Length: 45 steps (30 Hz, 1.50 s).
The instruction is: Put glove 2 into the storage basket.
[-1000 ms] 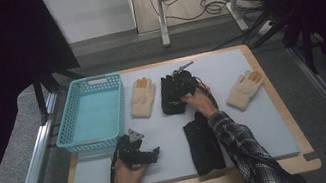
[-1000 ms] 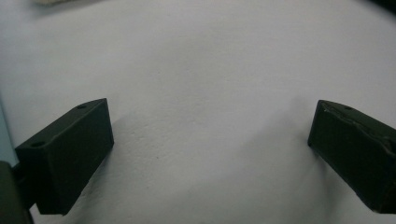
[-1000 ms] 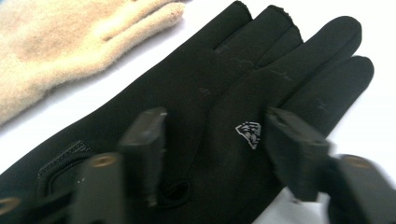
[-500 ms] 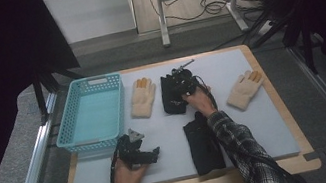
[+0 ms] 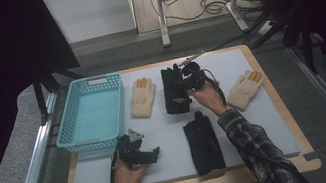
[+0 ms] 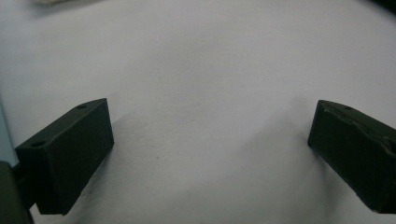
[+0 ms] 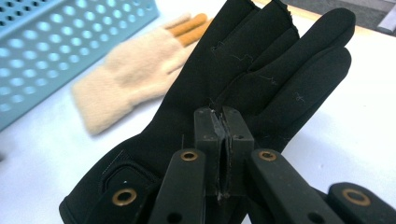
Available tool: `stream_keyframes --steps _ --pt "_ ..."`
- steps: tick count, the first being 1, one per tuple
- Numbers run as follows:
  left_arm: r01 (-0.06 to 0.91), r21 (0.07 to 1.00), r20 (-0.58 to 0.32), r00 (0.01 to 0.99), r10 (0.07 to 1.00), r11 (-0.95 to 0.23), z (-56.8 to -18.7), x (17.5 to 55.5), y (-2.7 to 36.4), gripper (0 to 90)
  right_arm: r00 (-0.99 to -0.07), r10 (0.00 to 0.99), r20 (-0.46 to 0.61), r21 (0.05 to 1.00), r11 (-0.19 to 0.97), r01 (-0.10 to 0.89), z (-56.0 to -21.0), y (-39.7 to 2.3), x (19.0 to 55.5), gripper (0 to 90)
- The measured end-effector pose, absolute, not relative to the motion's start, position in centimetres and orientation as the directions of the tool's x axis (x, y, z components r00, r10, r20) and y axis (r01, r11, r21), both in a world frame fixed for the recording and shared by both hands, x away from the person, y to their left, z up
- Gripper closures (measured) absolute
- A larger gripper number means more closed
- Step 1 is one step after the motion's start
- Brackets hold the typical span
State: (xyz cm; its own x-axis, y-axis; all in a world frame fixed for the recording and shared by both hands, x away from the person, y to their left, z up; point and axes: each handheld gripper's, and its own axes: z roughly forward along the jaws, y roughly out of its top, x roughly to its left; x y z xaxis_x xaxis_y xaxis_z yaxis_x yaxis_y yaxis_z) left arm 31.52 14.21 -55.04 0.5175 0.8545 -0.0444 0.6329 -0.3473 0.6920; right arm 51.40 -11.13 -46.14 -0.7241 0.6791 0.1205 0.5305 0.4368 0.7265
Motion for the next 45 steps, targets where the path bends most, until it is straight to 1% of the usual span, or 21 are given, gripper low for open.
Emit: stream_keyframes --steps 6,17,27,33,38,40,42,45 --pt "0.633 0.691 -0.043 0.518 0.854 -0.349 -55.0 31.5 14.2 0.7 -0.753 0.648 0.113 0.735 0.455 0.502 -44.9 -12.1 49.0 85.7" --pt "0.633 0.691 -0.045 0.518 0.854 -0.348 -55.0 31.5 14.2 0.8 -0.778 0.615 0.130 0.743 0.459 0.487 -43.0 -14.6 44.4 85.7" --pt "0.632 0.694 -0.045 0.516 0.855 -0.345 -55.0 31.5 14.2 0.8 -0.800 0.587 0.125 0.738 0.484 0.470 -42.4 -16.4 38.7 85.6" --pt "0.633 0.694 -0.047 0.515 0.856 -0.343 -55.0 31.5 14.2 0.8 -0.800 0.586 0.133 0.732 0.486 0.477 -42.9 -17.6 35.3 85.5" --pt "0.632 0.693 -0.045 0.517 0.855 -0.346 -55.0 31.5 14.2 0.8 -0.778 0.615 0.129 0.704 0.496 0.509 -44.0 -18.2 33.1 85.3" --pt "0.634 0.694 -0.047 0.515 0.856 -0.342 -55.0 31.5 14.2 0.8 -0.770 0.626 0.128 0.690 0.502 0.522 -44.9 -18.2 32.7 85.2" --pt "0.634 0.694 -0.047 0.515 0.856 -0.343 -55.0 31.5 14.2 0.8 -0.758 0.644 0.102 0.681 0.510 0.526 -45.8 -18.2 32.7 85.0" --pt "0.633 0.691 -0.044 0.518 0.854 -0.348 -55.0 31.5 14.2 0.8 -0.745 0.657 0.114 0.665 0.507 0.549 -47.2 -18.2 32.9 83.9"
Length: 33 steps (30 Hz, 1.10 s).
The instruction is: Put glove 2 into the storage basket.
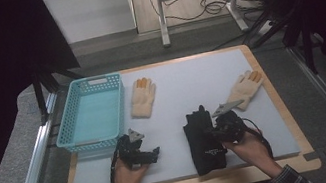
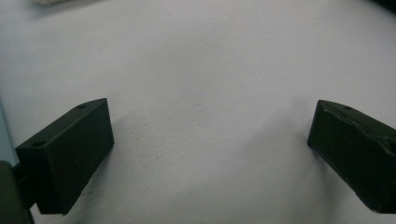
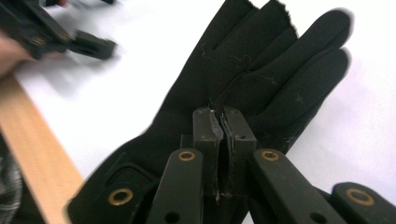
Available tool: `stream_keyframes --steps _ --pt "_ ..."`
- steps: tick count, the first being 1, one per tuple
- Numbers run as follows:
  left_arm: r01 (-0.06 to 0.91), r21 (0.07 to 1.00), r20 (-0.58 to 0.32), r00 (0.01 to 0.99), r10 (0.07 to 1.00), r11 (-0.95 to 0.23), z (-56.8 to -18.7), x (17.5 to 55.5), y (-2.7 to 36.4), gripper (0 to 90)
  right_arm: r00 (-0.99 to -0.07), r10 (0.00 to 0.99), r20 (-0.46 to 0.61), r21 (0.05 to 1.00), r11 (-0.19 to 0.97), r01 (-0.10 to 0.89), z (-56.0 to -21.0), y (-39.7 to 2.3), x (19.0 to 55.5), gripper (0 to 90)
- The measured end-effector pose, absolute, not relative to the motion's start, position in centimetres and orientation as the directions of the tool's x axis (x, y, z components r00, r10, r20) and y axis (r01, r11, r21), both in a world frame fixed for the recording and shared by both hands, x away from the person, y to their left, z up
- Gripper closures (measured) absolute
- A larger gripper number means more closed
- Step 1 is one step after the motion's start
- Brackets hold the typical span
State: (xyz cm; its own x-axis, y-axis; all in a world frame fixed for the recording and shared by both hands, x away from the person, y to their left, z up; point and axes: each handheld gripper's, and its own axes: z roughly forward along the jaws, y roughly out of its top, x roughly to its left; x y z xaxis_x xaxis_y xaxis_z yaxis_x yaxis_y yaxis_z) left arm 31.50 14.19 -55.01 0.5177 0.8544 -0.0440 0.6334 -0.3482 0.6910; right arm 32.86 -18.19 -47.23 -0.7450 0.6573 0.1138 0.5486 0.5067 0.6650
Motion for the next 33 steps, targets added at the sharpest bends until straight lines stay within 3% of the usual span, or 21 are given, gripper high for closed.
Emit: stream_keyframes --steps 4,7,12,16,25,33 --pt "0.634 0.691 -0.044 0.518 0.854 -0.349 -55.0 31.5 14.2 0.8 -0.743 0.659 0.117 0.662 0.506 0.553 -48.7 -17.9 32.7 78.8" --pt "0.634 0.693 -0.046 0.516 0.855 -0.345 -55.0 31.5 14.2 0.8 -0.750 0.653 0.105 0.666 0.514 0.541 -49.4 -17.7 32.8 66.3" --pt "0.634 0.690 -0.044 0.518 0.854 -0.348 -55.0 31.5 14.2 0.8 -0.750 0.656 0.085 0.689 0.505 0.519 -48.7 -18.1 33.0 52.9" --pt "0.635 0.690 -0.045 0.517 0.855 -0.348 -55.0 31.5 14.2 0.8 -0.737 0.672 0.076 0.722 0.473 0.506 -47.4 -19.6 33.4 51.0" --pt "0.637 0.690 -0.048 0.516 0.856 -0.345 -55.0 31.5 14.2 0.6 -0.740 0.668 0.074 0.671 0.516 0.533 -49.7 -22.9 32.6 85.5" --pt "0.640 0.689 -0.048 0.508 0.860 -0.340 -55.0 31.4 14.3 0.5 -0.757 0.641 0.130 0.664 0.511 0.547 -52.1 -23.7 31.0 88.1"
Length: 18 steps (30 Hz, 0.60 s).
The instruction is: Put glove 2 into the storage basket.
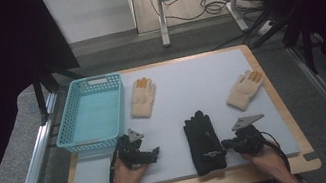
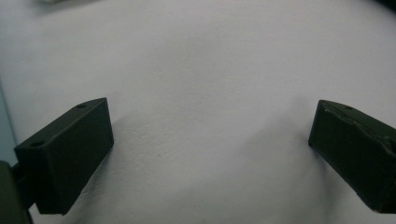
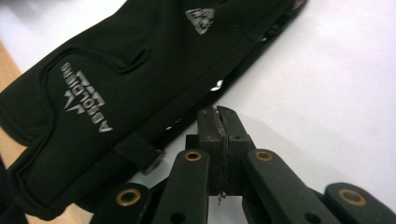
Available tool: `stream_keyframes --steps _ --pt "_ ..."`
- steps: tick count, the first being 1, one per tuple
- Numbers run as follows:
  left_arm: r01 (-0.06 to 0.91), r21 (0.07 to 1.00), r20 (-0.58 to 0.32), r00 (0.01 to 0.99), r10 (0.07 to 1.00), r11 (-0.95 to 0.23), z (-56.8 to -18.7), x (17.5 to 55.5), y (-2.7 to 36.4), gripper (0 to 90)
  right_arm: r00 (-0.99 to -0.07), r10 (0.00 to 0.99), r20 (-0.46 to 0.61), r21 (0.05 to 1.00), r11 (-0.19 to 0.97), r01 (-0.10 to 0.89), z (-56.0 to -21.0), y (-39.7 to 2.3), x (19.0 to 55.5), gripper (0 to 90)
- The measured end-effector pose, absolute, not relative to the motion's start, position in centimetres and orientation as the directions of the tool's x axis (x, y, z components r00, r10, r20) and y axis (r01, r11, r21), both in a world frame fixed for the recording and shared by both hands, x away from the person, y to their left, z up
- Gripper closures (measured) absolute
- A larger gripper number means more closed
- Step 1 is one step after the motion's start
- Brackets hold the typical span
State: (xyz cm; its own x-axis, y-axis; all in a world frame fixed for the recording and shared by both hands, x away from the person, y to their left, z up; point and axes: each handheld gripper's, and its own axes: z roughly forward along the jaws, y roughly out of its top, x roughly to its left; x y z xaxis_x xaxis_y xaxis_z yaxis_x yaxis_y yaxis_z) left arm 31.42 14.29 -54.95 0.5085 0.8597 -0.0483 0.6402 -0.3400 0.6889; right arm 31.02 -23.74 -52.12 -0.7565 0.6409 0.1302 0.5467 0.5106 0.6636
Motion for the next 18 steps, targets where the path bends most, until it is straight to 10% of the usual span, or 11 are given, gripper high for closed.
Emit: stream_keyframes --steps 18 --pt "0.624 0.690 -0.018 0.521 0.853 -0.367 -55.0 31.2 16.3 0.0 -0.805 0.575 0.149 0.675 0.535 0.507 -52.5 -20.4 30.4 86.4"
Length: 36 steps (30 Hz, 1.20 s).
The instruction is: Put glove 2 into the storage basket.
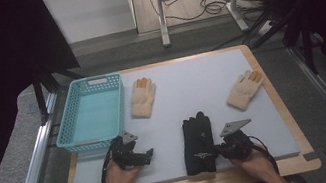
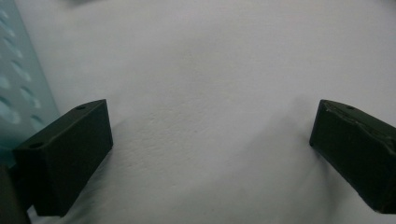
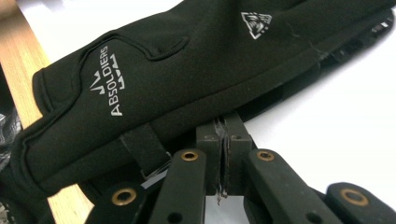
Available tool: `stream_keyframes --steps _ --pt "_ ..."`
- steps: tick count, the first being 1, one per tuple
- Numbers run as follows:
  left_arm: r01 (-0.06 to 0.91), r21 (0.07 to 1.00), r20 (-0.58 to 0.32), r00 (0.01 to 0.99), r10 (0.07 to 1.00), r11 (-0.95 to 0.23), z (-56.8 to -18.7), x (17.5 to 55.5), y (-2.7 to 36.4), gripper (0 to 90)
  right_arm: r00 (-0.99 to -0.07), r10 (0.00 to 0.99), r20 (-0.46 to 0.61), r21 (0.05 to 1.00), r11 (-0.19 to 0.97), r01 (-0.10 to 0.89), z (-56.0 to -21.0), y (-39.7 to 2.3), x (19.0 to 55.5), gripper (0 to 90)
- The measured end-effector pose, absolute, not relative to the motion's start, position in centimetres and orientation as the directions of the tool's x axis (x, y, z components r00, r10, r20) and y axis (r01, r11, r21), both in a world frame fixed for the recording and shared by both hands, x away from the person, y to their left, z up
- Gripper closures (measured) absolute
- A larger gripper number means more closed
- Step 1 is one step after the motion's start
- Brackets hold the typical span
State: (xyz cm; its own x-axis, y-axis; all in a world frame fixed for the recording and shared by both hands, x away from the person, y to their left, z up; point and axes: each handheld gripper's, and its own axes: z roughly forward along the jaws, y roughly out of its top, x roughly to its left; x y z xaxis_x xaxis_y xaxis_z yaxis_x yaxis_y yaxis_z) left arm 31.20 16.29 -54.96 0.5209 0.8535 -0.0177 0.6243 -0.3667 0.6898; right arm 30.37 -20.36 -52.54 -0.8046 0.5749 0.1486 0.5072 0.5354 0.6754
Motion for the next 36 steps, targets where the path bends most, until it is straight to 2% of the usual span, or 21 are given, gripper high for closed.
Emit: stream_keyframes --steps 17,24,30,36 --pt "0.643 0.665 -0.040 0.538 0.842 -0.380 -54.7 31.1 16.8 2.4 -0.840 0.522 0.145 0.703 0.543 0.459 -53.1 -15.3 31.5 83.7" --pt "0.632 0.679 -0.049 0.547 0.836 -0.373 -55.0 31.0 16.8 0.2 -0.850 0.511 0.131 0.714 0.546 0.438 -53.3 -13.7 32.5 82.9" --pt "0.626 0.685 -0.047 0.549 0.835 -0.373 -55.1 31.0 16.9 0.0 -0.854 0.508 0.111 0.706 0.564 0.428 -52.8 -14.2 32.1 78.1" --pt "0.629 0.684 -0.049 0.545 0.837 -0.369 -55.1 31.0 16.8 0.0 -0.828 0.556 0.067 0.715 0.552 0.429 -51.9 -17.1 31.9 70.7"
